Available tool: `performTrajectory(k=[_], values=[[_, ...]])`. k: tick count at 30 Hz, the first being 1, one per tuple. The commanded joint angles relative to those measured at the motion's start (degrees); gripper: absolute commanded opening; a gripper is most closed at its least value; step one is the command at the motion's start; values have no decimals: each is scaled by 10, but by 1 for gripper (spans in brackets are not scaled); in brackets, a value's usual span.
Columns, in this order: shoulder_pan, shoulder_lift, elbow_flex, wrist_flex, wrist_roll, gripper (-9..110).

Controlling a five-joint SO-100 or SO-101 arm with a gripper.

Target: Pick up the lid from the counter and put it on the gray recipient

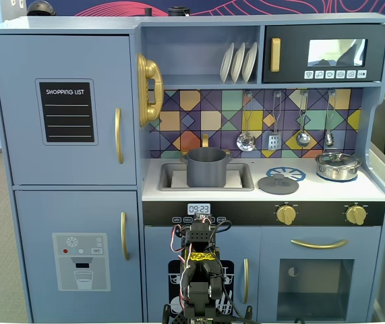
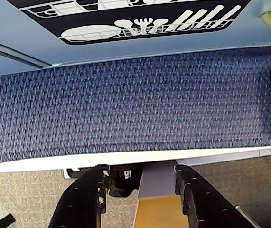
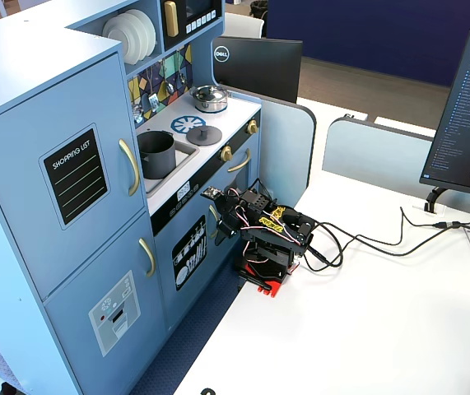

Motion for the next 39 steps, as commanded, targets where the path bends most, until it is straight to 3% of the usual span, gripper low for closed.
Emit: performTrajectory(k=[1,10,14,18,28,39], values=[[43,-4,0,99,25,0],[47,-4,0,95,25,0],[76,-6,-20,16,14,0],[108,-72,-133,-45,-33,0],[210,-203,-391,-66,-112,0],[326,-221,-388,-412,-124,0]])
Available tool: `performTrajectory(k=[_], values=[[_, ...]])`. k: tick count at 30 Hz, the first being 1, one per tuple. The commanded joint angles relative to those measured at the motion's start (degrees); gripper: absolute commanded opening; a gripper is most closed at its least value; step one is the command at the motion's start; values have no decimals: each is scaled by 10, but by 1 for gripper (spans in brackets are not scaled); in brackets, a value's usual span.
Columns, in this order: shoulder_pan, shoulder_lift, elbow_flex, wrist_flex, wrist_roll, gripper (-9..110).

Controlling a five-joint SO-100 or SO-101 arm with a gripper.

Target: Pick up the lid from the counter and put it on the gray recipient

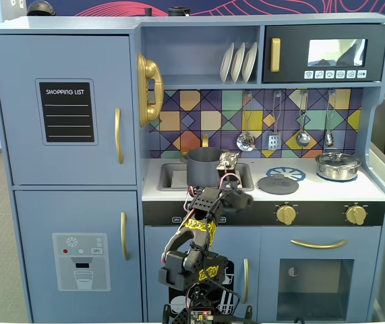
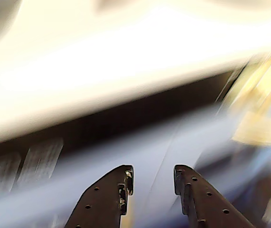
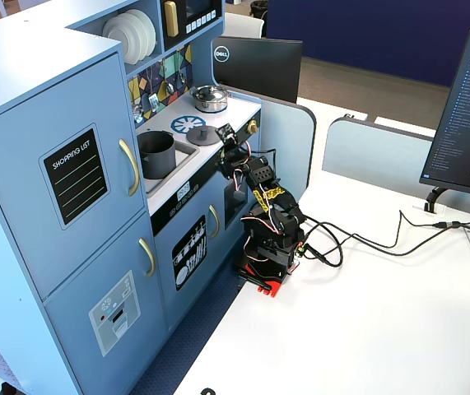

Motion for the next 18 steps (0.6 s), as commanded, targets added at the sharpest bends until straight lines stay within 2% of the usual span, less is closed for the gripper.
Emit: performTrajectory(k=[1,7,14,18], values=[[39,-13,-32,-97,5,0],[95,-78,20,-282,20,0],[104,-148,85,-477,72,28],[84,-170,91,-526,80,34]])
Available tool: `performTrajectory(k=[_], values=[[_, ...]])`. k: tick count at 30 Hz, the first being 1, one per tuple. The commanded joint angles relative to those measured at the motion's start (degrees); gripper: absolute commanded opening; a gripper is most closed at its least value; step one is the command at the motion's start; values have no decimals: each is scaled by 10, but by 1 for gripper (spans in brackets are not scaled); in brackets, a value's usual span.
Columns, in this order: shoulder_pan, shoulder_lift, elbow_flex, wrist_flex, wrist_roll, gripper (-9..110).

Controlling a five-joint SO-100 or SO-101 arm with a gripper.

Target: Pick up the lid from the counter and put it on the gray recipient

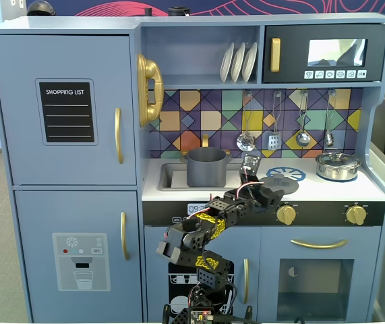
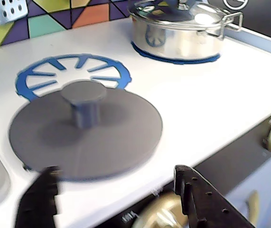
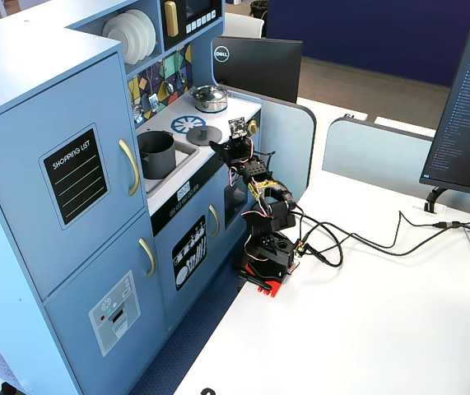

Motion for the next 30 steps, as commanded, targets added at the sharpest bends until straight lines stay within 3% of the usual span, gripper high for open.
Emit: performTrajectory(k=[1,30], values=[[-14,-22,-13,-56,8,34],[-33,-347,-247,-173,5,30]])
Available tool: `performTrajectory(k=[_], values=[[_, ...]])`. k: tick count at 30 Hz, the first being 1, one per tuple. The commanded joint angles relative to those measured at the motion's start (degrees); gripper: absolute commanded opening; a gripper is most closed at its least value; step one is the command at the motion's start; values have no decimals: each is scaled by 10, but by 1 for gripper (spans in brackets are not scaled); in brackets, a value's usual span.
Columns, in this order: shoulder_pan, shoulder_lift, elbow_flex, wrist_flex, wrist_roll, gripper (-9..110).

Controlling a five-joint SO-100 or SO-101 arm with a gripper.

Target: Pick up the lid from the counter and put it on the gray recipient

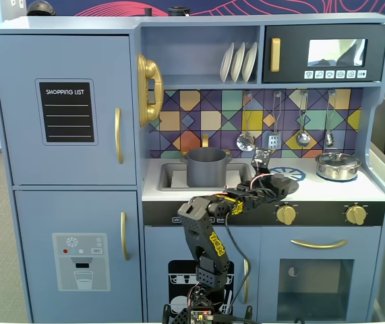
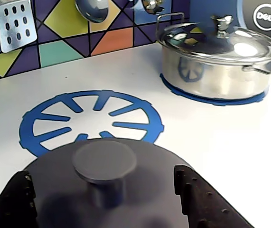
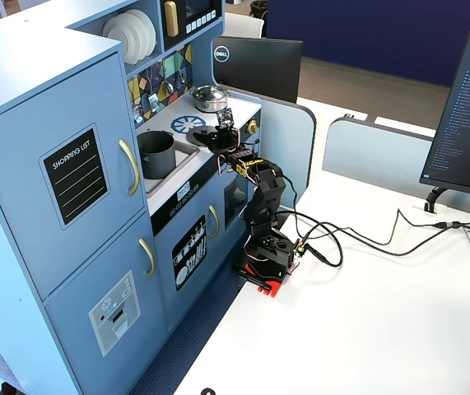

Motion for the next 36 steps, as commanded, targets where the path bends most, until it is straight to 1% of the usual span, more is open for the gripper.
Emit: performTrajectory(k=[1,9,10,12,13,17,25,29,36], values=[[-7,-24,-63,-23,4,29],[-11,-91,-108,-33,2,26],[-12,-98,-112,-33,1,22],[-13,-108,-112,-33,-11,3],[-13,-113,-112,-38,-5,0],[-13,-115,-103,-52,11,0],[-17,-77,-109,-53,7,0],[-25,-33,-140,-15,9,0],[-61,45,-214,98,12,0]])
